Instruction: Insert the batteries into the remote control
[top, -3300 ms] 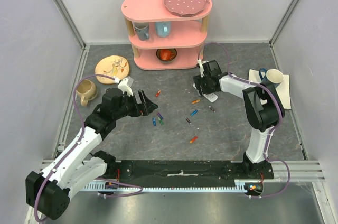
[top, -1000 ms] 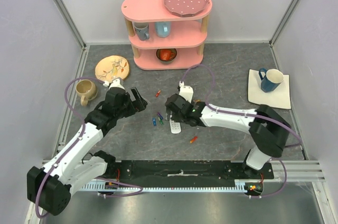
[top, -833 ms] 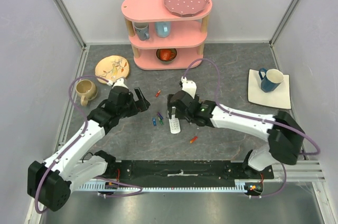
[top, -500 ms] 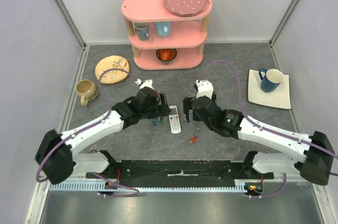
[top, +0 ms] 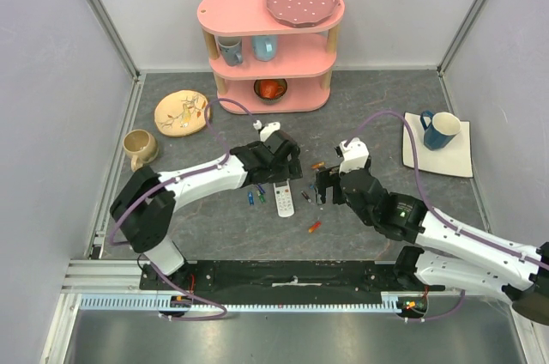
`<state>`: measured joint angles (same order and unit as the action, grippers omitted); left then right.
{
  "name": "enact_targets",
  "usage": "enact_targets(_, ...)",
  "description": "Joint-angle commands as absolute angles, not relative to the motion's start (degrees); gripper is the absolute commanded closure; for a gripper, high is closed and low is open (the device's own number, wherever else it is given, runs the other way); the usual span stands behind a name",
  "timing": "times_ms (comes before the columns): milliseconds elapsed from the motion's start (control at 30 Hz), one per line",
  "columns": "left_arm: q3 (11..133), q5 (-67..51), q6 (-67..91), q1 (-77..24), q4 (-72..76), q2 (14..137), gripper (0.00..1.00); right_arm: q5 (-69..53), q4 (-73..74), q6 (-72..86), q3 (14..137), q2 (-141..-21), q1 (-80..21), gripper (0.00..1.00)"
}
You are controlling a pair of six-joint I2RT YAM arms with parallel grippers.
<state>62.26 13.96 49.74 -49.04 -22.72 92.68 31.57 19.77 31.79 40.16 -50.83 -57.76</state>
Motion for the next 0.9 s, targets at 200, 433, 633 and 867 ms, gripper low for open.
enact_targets(200,65.6,19.4,56.2,-49.7,-27.9,97.0,0.14,33.3,18.0,31.7,38.8,-52.1,-57.8,0.02)
enact_targets(433,66.3,19.2,57.0,-49.7,-28.3,100.0,0.14,33.7,18.0,32.8,38.3,-52.0,-57.8,0.02)
enact_targets(633,67.1,18.9,57.5,-49.7,-28.5,103.4,0.16,33.7,18.3,33.1,37.4,-50.4,-57.8,0.02)
enact_targets(867,67.9,19.4,57.0,-49.7,-28.9,104.9,0.17,33.4,18.3,34.3,36.8,-51.0,-57.8,0.03)
